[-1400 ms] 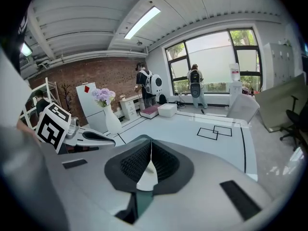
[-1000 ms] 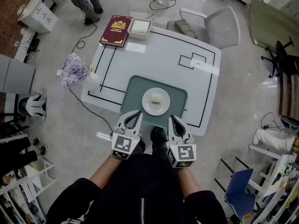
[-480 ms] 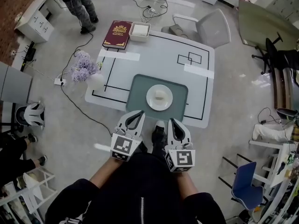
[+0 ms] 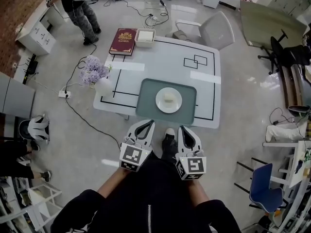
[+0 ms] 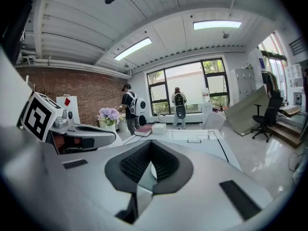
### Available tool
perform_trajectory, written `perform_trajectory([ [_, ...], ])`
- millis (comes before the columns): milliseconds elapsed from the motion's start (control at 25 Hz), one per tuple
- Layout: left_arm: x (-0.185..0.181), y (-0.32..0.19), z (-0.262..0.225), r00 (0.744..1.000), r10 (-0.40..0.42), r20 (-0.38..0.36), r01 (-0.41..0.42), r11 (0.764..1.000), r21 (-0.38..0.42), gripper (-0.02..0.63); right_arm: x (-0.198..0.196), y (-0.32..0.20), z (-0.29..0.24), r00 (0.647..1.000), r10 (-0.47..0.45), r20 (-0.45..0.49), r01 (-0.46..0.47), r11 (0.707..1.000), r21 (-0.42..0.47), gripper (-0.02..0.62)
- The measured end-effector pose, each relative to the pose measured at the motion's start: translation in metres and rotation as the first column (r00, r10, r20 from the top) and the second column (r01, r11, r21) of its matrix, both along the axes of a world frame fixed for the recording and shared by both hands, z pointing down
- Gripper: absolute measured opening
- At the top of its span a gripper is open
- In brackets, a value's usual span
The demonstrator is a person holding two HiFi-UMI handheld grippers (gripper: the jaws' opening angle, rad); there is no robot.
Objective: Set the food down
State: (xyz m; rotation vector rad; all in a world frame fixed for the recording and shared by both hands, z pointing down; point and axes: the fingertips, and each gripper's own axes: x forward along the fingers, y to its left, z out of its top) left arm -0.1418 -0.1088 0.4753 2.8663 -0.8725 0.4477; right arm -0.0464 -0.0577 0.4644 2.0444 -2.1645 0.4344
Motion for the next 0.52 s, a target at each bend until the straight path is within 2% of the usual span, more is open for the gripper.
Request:
perform_trajectory([
  [120,-0.005,0.004,-0.003,1.0,0.001,0.005,-0.001,1.0,0.01,0.006,-0.002,0.005,-0.001,1.0,0.002,-0.004,-0.002,1.0,0.0,0.009],
  [320,-0.012,0.006,-0.003,0.999,-0.013,-0.035,0.013,1.0,0.0,0.006,-0.01,0.006,-0.002,1.0,-0.013,-0.011,0.013,1.0,0.001,0.009],
  [520,-0.018,0.002,-0.003,1.0,-0.014,-0.022,0.014,1.0,0.012,0.006,-0.017,0.002,-0.003,1.0,-0.023,-0.015,0.023,1.0,0.004,0.009],
])
